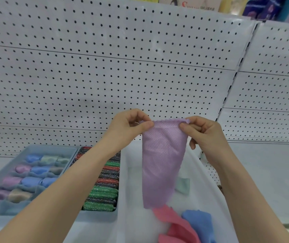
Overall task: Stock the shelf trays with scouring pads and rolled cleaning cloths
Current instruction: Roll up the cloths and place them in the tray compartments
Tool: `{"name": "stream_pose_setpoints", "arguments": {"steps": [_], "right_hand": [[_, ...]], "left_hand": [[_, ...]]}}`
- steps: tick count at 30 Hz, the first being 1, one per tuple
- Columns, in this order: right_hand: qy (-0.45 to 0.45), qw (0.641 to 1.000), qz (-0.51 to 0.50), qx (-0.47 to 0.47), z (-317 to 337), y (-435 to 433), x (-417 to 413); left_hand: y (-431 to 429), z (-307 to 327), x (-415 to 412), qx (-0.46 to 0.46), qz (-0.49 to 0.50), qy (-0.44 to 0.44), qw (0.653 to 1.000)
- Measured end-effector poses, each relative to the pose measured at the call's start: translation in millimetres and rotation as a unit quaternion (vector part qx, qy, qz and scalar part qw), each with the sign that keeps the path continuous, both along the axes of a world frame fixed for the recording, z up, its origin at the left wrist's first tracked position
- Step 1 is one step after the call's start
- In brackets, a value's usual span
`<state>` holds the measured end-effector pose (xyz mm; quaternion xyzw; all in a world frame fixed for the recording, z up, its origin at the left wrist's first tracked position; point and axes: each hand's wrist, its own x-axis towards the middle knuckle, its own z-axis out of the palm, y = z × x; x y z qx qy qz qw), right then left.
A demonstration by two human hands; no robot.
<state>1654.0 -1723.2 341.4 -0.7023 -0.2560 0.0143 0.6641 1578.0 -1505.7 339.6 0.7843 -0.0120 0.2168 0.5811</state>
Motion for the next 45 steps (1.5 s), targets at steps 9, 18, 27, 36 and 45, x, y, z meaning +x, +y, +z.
{"name": "stream_pose_setpoints", "arguments": {"steps": [9,18,27,36,45], "right_hand": [[-0.024,0.999,0.025,-0.003,-1.5,-7.9,-1.1],[-0.064,0.986,0.145,-0.050,4.1,9.0,-18.1],[-0.099,0.989,0.104,-0.023,1.2,24.1,-20.4],[-0.084,0.994,0.063,0.017,11.3,27.8,-22.6],[-0.096,0.993,0.066,0.012,32.6,27.6,-17.0]], "left_hand": [[6.3,1.7,-3.0,0.119,0.009,0.002,0.993],[-8.0,6.4,-5.3,0.104,-0.065,-0.064,0.990],[-12.0,8.1,-8.7,0.011,-0.103,-0.048,0.994],[-26.4,-19.2,-9.6,-0.158,-0.156,0.033,0.974],[-36.1,-56.3,-9.8,-0.169,-0.090,0.035,0.981]]}}
